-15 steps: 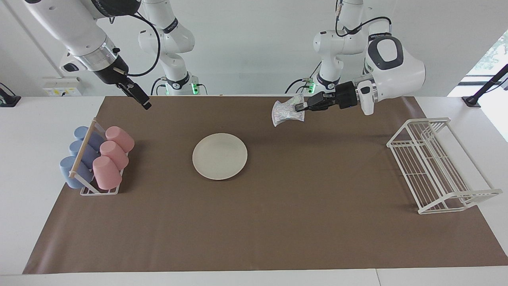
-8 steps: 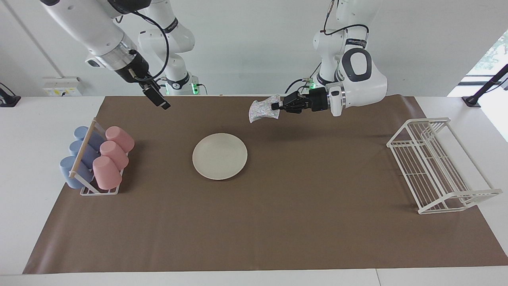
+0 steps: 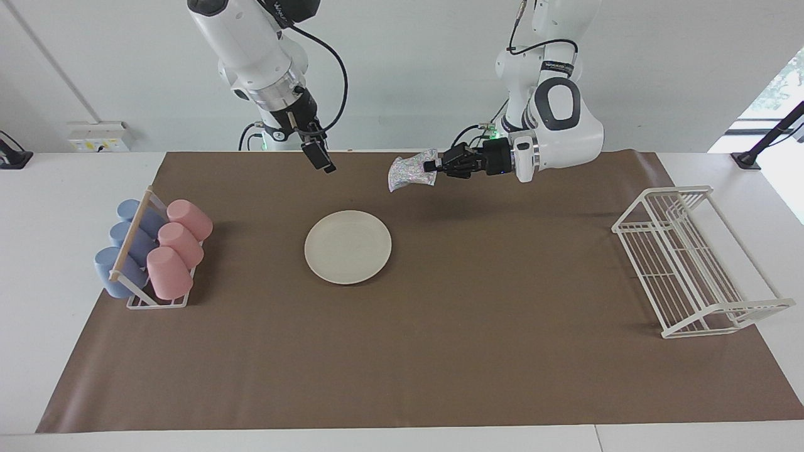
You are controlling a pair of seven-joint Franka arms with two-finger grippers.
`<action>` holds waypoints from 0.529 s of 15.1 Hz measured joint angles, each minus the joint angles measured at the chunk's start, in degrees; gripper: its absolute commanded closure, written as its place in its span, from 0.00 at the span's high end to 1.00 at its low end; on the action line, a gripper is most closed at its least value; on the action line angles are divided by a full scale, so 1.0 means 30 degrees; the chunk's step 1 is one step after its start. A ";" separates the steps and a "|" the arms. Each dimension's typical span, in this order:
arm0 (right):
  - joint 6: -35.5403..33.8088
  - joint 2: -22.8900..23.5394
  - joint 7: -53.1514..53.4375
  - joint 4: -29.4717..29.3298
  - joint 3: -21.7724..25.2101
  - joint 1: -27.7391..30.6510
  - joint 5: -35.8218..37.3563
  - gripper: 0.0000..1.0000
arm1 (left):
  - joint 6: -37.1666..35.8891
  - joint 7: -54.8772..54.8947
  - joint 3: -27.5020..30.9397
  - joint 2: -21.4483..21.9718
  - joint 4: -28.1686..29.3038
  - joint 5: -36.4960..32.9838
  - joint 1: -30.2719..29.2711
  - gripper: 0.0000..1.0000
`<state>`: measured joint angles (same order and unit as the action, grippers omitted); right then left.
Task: Wipe plate with sponge
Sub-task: 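Grasp the cream plate rim with the right gripper and lift it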
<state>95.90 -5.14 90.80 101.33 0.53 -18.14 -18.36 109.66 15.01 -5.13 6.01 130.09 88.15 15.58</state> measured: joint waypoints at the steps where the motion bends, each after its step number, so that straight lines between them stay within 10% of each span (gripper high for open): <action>1: 0.0508 -0.0085 0.0212 0.0333 -0.0001 -0.0277 -0.0011 1.00 | 0.0000 0.0005 0.0000 0.0000 0.0031 0.0000 0.0001 0.00; 8: 0.3425 -0.0097 0.2984 0.2176 -0.0088 -0.2244 -0.1051 1.00 | 0.0000 0.0026 -0.0001 0.0001 0.0110 0.0002 0.0001 0.00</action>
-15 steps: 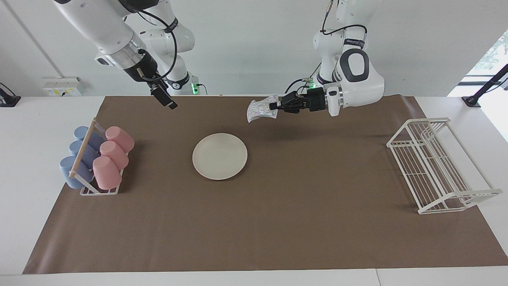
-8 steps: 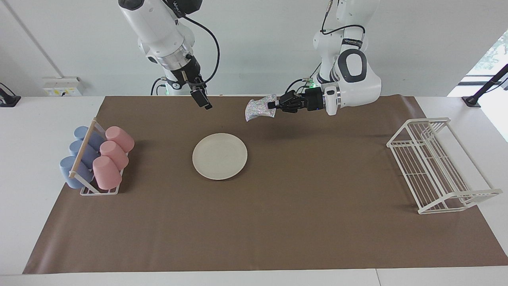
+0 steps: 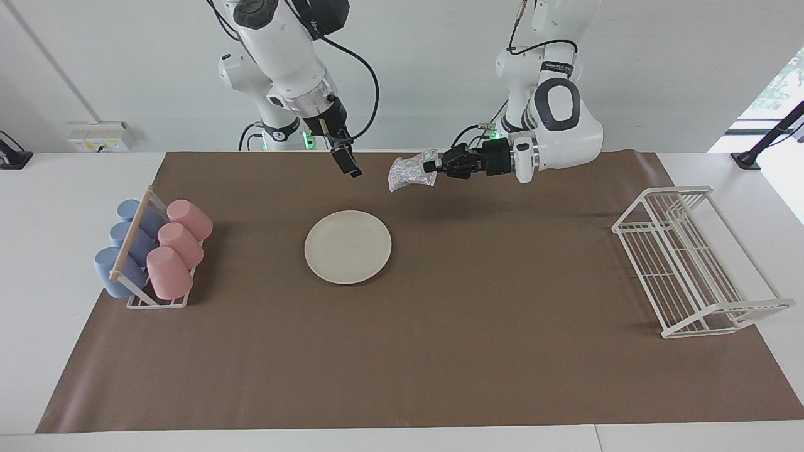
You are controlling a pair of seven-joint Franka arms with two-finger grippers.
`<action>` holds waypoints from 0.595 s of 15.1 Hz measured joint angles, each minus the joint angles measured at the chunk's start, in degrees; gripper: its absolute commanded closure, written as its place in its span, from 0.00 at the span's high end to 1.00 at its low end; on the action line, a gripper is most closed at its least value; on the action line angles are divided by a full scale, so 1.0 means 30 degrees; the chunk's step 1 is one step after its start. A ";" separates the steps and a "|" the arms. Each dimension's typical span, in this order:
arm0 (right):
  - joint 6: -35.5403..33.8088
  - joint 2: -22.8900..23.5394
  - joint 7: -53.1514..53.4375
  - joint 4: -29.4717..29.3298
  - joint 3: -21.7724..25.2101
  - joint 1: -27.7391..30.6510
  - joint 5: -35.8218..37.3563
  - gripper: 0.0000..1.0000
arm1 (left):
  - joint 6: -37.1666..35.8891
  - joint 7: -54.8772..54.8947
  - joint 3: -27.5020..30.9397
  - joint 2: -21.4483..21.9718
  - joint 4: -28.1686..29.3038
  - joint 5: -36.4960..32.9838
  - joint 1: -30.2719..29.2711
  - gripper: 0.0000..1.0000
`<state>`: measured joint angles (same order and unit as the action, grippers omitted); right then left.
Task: Wipe plate with sponge
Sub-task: 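Grasp the cream plate rim with the right gripper and lift it, then rub the plate against the sponge held by the left gripper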
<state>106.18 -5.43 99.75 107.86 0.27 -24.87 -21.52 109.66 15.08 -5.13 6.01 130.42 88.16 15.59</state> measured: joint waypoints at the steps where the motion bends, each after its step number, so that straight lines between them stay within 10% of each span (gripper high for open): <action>1: 0.0393 0.0045 0.0082 0.0291 0.0002 -0.0161 -0.0240 1.00 | 0.0000 0.0001 0.0000 0.0000 0.0001 0.0001 0.0000 0.00; 9: 0.2648 0.0790 0.2229 0.0794 -0.0045 -0.1884 -0.0550 1.00 | 0.0000 0.0004 0.0013 0.0008 0.0038 0.0188 0.0000 0.00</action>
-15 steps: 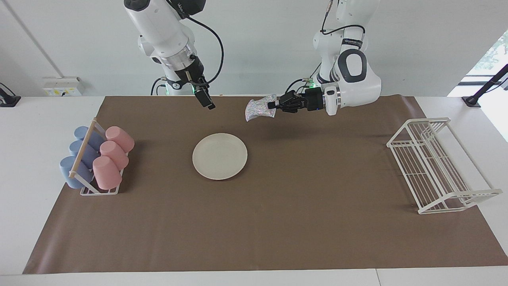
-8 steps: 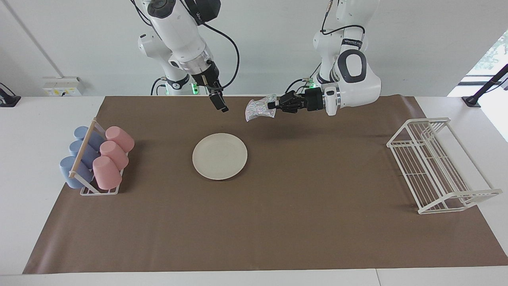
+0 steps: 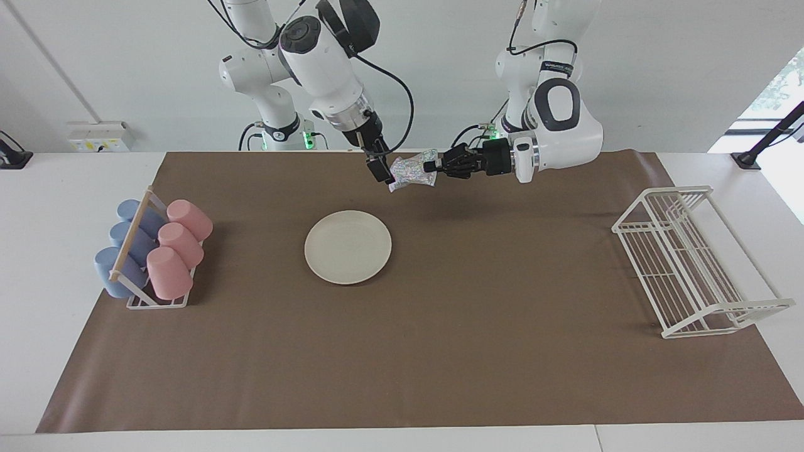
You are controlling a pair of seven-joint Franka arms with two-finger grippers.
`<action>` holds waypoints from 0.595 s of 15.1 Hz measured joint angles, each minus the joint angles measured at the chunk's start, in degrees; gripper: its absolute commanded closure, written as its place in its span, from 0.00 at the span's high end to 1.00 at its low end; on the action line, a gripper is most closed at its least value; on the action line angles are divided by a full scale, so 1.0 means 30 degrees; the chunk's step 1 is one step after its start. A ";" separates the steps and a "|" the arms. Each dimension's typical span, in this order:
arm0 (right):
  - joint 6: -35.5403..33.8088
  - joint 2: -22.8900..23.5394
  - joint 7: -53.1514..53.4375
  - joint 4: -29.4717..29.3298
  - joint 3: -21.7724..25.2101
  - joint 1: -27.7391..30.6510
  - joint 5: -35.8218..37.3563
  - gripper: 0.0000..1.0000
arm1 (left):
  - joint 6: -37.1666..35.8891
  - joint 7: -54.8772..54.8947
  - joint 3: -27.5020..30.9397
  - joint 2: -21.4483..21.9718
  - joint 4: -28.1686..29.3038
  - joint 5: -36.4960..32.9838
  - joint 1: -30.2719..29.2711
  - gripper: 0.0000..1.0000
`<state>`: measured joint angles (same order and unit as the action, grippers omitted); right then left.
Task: Wipe plate with sponge
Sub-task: 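Rub the plate against the sponge held by the left gripper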
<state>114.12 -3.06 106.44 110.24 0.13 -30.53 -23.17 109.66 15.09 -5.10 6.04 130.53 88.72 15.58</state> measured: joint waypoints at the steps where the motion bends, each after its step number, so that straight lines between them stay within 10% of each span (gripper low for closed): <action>1: 0.0014 0.0027 0.0046 0.0012 0.0000 -0.0024 -0.0071 1.00 | -0.0005 0.0001 0.0013 0.0000 0.0006 0.0007 0.0000 0.00; 9: 0.1734 0.0248 0.0152 0.0511 -0.0025 -0.0938 -0.0312 0.99 | -0.0102 0.0273 0.0063 0.0035 0.0212 0.0023 -0.0007 0.00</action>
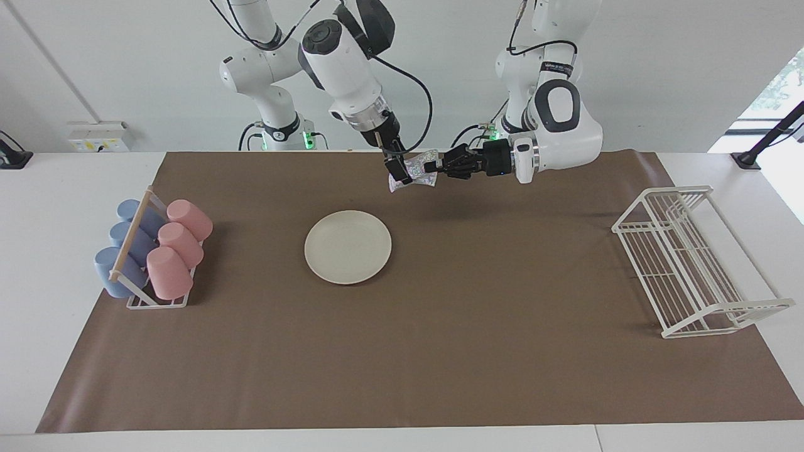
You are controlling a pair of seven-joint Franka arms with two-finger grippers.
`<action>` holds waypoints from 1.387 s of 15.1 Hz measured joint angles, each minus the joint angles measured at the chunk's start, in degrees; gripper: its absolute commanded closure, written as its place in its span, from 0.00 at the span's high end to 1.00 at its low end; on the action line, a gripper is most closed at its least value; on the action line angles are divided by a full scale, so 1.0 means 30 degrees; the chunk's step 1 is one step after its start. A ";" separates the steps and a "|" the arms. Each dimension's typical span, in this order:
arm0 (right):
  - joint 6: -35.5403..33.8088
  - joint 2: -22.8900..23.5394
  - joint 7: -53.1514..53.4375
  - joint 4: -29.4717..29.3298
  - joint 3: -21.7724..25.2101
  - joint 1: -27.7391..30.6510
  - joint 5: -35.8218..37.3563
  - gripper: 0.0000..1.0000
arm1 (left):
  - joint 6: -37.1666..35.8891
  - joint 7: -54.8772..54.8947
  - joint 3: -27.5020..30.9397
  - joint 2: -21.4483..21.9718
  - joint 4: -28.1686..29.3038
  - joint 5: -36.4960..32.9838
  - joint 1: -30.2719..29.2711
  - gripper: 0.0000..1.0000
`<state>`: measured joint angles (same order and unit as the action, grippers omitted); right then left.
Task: Wipe plate with sponge
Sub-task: 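Rub the plate against the sponge held by the left gripper, then pull the plate away from the sponge with the right gripper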
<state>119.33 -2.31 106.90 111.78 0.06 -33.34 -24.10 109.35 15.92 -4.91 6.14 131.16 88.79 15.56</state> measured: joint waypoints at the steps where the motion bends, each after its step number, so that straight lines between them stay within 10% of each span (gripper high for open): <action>1: 0.0134 0.0002 0.0000 0.0032 -0.0002 -0.0029 0.0000 0.87 | -0.0004 0.0013 0.0011 0.0027 0.0028 0.0001 -0.0002 0.00; 6: 0.1365 0.0010 0.0001 0.0508 -0.0008 -0.0298 -0.0597 0.00 | -0.0042 0.0069 0.0025 0.0171 0.0181 0.0002 -0.0003 0.00; 12: 0.1779 0.0011 0.0001 0.0650 0.0015 -0.0304 -0.0621 0.00 | -0.0096 0.0344 0.0028 0.0238 0.0315 0.0003 -0.0003 0.00; 13: 0.1871 0.0011 0.0001 0.0679 0.0017 -0.0303 -0.0622 0.00 | -0.0095 0.0364 0.0039 0.0242 0.0315 0.0003 -0.0004 0.21; 14: 0.1902 0.0010 -0.0002 0.0708 0.0018 -0.0300 -0.0622 0.00 | -0.0095 0.0401 0.0039 0.0242 0.0318 0.0003 -0.0003 0.76; 15: 0.1907 0.0013 -0.0141 0.0775 0.0024 -0.0280 -0.0608 0.00 | -0.0096 0.0457 0.0040 0.0243 0.0326 0.0003 -0.0003 1.00; 21: 0.3393 0.0619 -0.4451 0.2813 0.0196 0.0654 -0.0459 0.00 | -0.0097 0.0583 0.0057 0.0302 0.0331 0.0003 -0.0005 1.00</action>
<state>129.51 -0.46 93.54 120.21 0.65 -31.38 -25.48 109.06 17.67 -4.74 7.05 132.16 88.80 15.55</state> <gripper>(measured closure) 0.899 0.256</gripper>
